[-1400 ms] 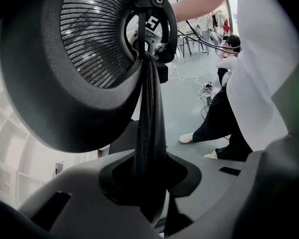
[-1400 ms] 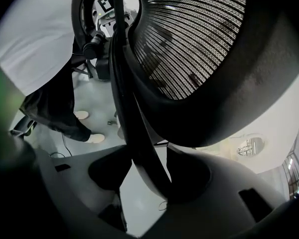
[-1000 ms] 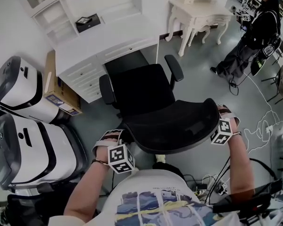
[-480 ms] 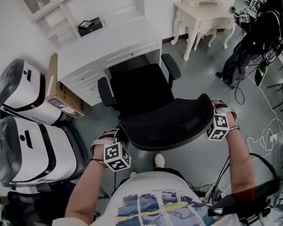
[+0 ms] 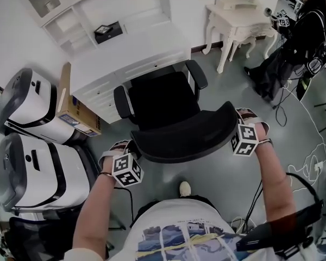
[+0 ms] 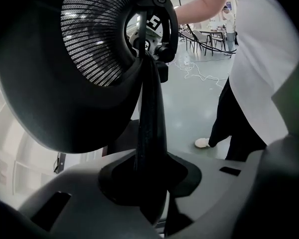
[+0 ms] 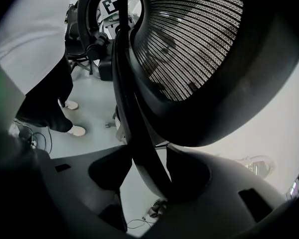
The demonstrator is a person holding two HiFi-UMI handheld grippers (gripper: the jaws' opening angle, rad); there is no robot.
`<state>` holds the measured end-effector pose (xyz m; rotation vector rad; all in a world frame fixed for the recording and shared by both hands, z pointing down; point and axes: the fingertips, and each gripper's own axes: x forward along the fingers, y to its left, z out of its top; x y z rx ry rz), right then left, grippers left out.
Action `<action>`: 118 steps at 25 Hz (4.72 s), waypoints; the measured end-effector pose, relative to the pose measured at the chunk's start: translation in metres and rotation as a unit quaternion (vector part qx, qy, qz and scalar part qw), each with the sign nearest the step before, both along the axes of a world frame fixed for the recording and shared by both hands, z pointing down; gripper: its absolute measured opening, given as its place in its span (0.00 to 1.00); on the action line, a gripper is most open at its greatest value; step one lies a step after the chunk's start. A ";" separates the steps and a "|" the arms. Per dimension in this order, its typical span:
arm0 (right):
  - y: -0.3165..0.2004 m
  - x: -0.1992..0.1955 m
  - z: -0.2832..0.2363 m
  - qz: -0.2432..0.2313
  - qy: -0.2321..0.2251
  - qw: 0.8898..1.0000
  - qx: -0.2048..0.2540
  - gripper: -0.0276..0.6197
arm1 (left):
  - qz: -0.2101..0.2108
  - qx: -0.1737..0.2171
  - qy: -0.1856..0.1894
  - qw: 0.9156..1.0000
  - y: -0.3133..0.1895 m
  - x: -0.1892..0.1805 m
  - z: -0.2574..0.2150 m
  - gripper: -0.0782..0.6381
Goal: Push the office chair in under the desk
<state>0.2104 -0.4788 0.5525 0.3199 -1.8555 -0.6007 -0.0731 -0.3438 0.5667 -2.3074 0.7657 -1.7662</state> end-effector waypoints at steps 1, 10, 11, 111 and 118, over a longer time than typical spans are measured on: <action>-0.004 -0.002 0.000 -0.002 0.001 1.000 0.000 0.40 | -0.001 0.000 0.000 1.000 -0.004 -0.002 0.000 0.24; -0.036 -0.020 -0.003 -0.019 -0.004 1.000 0.001 0.40 | -0.009 0.001 -0.001 1.000 -0.034 -0.017 -0.002 0.25; -0.039 -0.021 -0.003 -0.020 -0.004 1.000 0.001 0.40 | -0.010 0.001 -0.001 1.000 -0.037 -0.018 -0.002 0.25; 0.371 -0.195 -0.055 0.282 -0.423 0.845 -0.166 0.08 | -0.097 -0.040 0.479 0.872 0.258 -0.066 -0.109 0.13; 0.381 -0.210 -0.057 0.270 -0.419 0.851 -0.168 0.08 | -0.102 -0.035 0.482 0.870 0.270 -0.073 -0.109 0.13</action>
